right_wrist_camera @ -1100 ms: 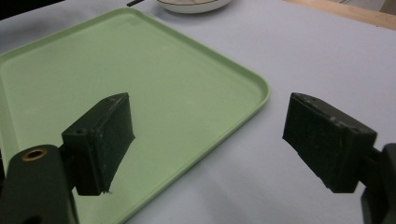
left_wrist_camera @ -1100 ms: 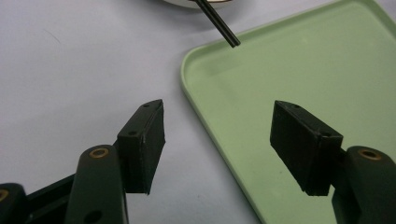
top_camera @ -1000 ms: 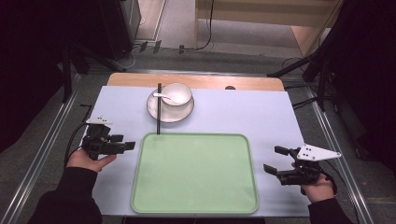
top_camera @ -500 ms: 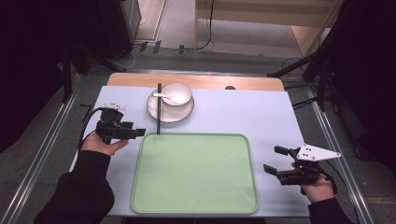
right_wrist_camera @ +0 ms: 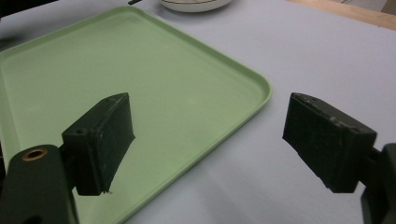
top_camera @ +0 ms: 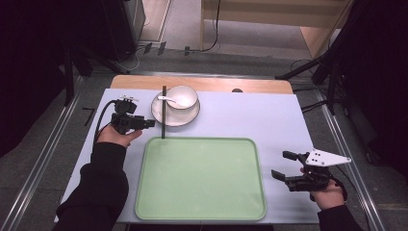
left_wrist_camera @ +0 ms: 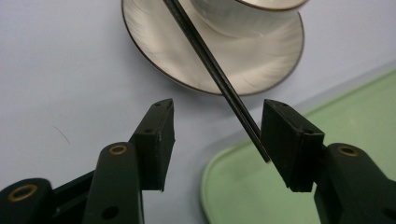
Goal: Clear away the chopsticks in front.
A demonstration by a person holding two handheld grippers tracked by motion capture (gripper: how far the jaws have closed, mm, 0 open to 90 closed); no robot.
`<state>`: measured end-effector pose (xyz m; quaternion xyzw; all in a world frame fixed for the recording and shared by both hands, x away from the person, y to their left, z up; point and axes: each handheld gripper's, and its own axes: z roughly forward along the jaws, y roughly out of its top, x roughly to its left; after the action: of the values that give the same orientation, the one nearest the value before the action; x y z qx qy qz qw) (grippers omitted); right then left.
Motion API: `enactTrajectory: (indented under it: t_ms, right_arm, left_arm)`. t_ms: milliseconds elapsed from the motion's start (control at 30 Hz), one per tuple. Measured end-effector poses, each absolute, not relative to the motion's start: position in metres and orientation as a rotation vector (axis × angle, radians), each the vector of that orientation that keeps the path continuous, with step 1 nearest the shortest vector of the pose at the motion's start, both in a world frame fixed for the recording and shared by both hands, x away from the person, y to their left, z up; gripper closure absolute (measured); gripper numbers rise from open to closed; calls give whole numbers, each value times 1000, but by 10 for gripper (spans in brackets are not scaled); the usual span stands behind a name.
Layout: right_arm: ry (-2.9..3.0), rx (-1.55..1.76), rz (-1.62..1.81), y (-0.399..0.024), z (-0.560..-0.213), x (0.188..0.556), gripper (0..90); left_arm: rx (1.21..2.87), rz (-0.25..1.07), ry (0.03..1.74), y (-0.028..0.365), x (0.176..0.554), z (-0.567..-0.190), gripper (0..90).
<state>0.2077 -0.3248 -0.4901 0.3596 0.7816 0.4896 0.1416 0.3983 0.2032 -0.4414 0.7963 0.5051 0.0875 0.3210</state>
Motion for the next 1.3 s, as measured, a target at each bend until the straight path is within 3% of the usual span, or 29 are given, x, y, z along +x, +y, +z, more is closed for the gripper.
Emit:
enactTrajectory:
  t_ms: [700, 1133, 1300]
  right_arm:
    - [2244, 1056, 1414, -329, -489, 201, 166]
    - [2241, 1057, 1411, -330, -490, 199, 166]
    - [2242, 1054, 1412, -330, -489, 199, 166]
  left_arm:
    - [2079, 255, 1436, 168, 455, -471, 544]
    - [2079, 247, 1473, 164, 461, -482, 663]
    - [1985, 183, 1586, 164, 467, -488, 737]
